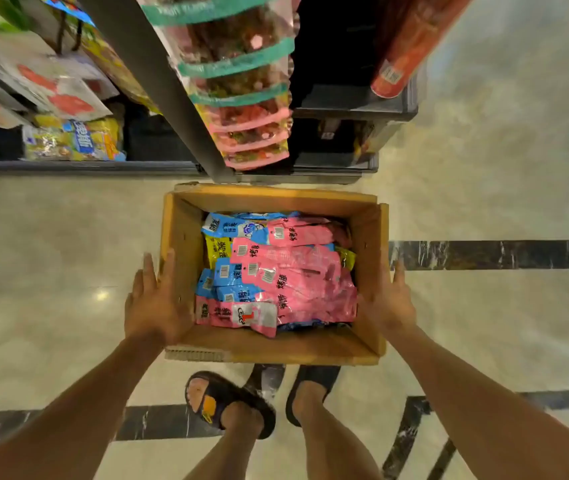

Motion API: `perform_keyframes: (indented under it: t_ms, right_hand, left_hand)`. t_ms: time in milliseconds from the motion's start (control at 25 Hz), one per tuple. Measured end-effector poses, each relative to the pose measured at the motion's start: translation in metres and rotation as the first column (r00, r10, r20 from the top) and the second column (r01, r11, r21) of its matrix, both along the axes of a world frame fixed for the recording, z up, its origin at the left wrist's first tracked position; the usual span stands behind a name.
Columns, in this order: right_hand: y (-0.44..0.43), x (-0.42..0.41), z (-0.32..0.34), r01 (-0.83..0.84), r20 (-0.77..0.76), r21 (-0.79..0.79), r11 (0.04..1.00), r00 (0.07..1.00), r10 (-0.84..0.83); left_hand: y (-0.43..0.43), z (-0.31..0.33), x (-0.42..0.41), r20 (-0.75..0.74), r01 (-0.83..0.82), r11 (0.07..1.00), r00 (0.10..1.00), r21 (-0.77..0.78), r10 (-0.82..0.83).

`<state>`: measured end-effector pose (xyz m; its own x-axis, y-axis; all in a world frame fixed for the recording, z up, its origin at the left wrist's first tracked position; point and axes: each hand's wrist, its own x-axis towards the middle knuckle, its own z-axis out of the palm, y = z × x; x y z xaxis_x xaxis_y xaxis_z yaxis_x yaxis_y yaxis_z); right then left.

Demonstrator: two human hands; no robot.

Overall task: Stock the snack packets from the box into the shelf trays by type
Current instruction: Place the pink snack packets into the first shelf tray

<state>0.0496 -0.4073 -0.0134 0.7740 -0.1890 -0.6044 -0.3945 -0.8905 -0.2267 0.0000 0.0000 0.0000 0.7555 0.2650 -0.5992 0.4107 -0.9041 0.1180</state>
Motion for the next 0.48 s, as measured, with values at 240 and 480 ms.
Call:
perform_keyframes:
  t_ms: [240, 480]
  right_hand:
    - [-0.014, 0.003, -0.054, 0.014, 0.146, -0.065, 0.998, 0.989, -0.004]
    - [-0.015, 0.000, -0.078, 0.096, 0.260, -0.097, 0.991, 0.963, -0.068]
  left_hand:
    - [0.010, -0.062, 0.010, 0.098, -0.195, 0.971, 0.973, -0.138, 0.210]
    - [0.018, -0.086, 0.005, 0.315, -0.132, 0.987, 0.936, -0.096, 0.156]
